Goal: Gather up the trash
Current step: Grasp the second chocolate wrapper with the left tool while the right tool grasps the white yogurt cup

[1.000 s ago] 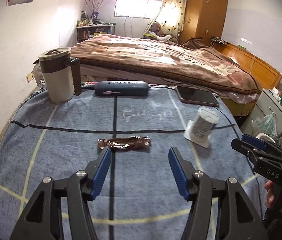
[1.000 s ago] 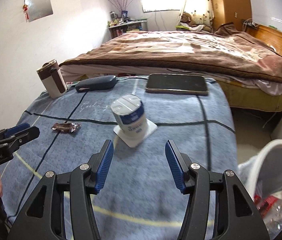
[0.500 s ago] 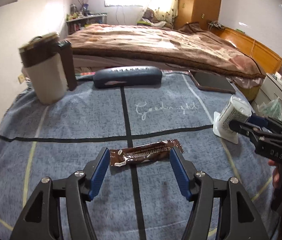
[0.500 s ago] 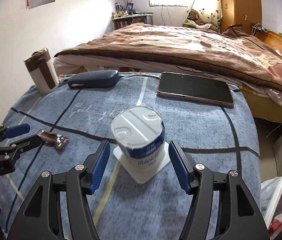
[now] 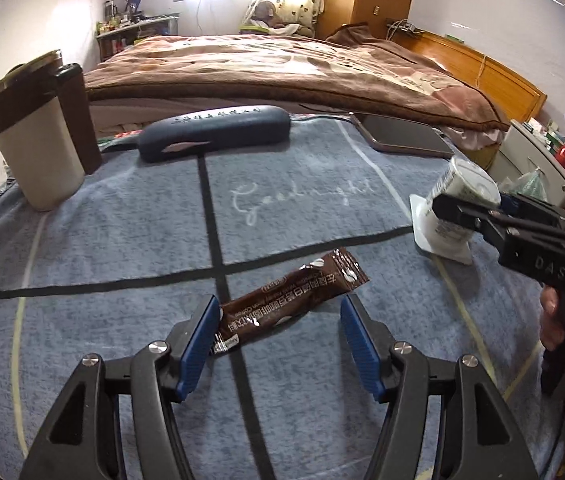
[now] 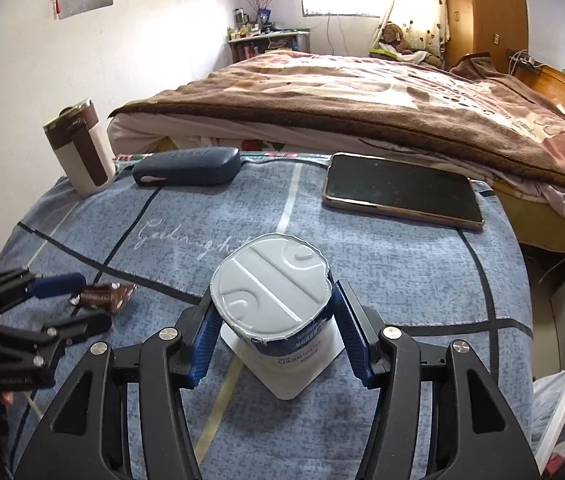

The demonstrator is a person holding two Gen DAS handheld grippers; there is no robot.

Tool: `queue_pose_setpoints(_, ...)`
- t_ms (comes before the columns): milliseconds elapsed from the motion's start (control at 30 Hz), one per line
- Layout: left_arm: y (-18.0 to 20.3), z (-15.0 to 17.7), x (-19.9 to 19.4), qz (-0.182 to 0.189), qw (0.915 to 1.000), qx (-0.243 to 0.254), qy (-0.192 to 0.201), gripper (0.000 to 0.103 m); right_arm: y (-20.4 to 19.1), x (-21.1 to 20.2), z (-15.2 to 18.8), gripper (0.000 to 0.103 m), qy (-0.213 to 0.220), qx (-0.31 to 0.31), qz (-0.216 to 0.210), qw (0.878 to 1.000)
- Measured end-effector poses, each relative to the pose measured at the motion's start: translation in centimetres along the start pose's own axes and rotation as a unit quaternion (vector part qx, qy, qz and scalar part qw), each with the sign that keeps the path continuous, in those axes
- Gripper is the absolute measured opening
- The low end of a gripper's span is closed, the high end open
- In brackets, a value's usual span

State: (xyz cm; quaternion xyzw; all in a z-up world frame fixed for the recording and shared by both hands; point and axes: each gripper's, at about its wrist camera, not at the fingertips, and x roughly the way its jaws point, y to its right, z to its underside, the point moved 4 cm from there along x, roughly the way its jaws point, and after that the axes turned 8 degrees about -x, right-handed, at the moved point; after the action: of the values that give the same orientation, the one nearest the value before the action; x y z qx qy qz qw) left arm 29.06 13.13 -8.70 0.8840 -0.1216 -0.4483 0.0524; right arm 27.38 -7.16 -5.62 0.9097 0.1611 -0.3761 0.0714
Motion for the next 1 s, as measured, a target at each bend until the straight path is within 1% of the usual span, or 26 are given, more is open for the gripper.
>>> queue_pose_setpoints(100,0.9,0.6,-0.4,0.015,0.9998,0.009,-0.010,0.065,0.4,-0.4,-0.1,0.056,0.008,0.007,0.009,1.000)
queue_pose_setpoints(167,1.8,1.0,-0.6,0.033,0.9991,0.016,-0.019,0.065,0.7,-0.6,-0.1,0.056,0.009,0.014,0.008,1.000)
queue_pose_setpoints(267,3.2,1.6,-1.1,0.050,0.9975,0.039,-0.032,0.065,0.9,-0.7,-0.1,0.056,0.007,0.016,0.009,1.000)
queue_pose_setpoints(300,3.7,1.6,-1.5,0.048,0.9972,0.051,-0.028,0.065,1.0,-0.6,-0.1,0.056,0.007,0.019,0.008,1.000)
queue_pose_setpoints(400,4.5,0.7,-2.5,0.035,0.9964,0.077,0.002,0.065,1.3,-0.9,0.2,0.056,0.007,0.025,0.006,1.000)
queue_pose_setpoints(500,4.7,-0.1,-1.8,-0.002,0.9937,0.112,0.007,0.066,1.6,-1.2,0.3,0.056,0.007,0.029,0.007,1.000)
queue_pose_setpoints(567,4.9,-0.2,-1.1,-0.009,0.9913,0.131,0.007,0.066,1.9,-1.4,0.3,0.056,0.009,0.035,0.004,0.999)
queue_pose_setpoints(700,5.3,0.4,0.5,0.006,0.9907,0.135,-0.017,0.066,1.9,-1.5,0.3,0.056,0.011,0.040,0.002,0.999)
queue_pose_setpoints(800,5.1,0.8,1.0,-0.002,0.9912,0.130,-0.026,0.066,1.9,-1.4,0.4,0.056,0.013,0.042,-0.002,0.999)
queue_pose_setpoints(900,5.0,1.0,0.8,0.004,0.9927,0.116,-0.032,0.065,1.8,-1.4,0.4,0.056,0.014,0.041,-0.004,0.999)
queue_pose_setpoints(933,5.1,1.1,0.7,0.006,0.9928,0.115,-0.032,0.065,1.7,-1.4,0.4,0.056,0.014,0.041,-0.005,0.999)
queue_pose_setpoints(1000,5.2,1.4,0.5,0.012,0.9931,0.112,-0.033,0.058,1.8,-1.5,0.5,0.056,0.015,0.041,-0.006,0.999)
